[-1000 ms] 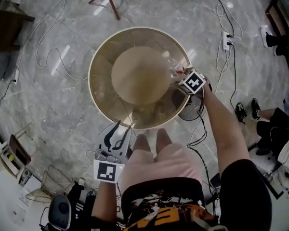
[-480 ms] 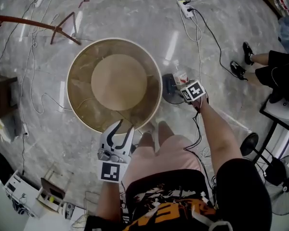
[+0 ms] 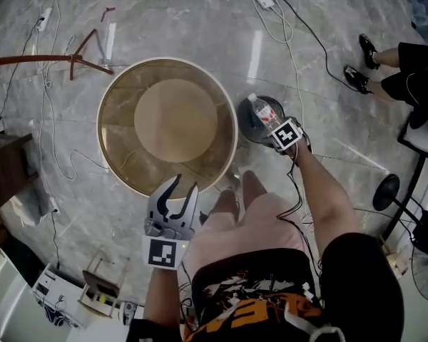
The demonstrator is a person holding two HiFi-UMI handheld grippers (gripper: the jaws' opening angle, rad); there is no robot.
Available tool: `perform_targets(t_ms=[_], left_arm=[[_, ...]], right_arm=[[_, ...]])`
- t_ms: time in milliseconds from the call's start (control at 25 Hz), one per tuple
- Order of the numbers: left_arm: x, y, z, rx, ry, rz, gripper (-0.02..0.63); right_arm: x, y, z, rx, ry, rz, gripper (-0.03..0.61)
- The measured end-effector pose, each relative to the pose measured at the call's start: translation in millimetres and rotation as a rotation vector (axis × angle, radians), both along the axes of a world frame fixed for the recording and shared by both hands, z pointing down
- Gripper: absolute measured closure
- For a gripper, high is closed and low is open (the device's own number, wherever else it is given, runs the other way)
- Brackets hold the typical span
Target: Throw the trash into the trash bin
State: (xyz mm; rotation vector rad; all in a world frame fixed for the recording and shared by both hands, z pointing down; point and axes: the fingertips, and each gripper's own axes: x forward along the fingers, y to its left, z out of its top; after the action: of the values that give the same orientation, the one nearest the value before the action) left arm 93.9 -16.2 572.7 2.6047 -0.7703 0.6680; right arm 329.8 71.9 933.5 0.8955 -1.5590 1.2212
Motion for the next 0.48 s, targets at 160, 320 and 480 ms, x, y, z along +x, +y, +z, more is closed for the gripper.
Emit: perform_targets(t_ms=[160,320,480], left_arm=[[-3.6,0.5,-1.4,0.002,0.004,-0.015,0.463],[-8.6,-2.6,-7.5,0.018,0.009,-0.026,0.463],[-17.9,-5.0,-13.7,0.034,0.02,-0.056,0.462]], right_arm=[[6.9,-1.8,-2.7,0.021,0.041,0.006,0.06],[6.2,-13.5,-14.1,0.054,0.027,0.02,0.061],[-1.8,-30.2,-28.8,0.094,0.01,0.0,0.074]])
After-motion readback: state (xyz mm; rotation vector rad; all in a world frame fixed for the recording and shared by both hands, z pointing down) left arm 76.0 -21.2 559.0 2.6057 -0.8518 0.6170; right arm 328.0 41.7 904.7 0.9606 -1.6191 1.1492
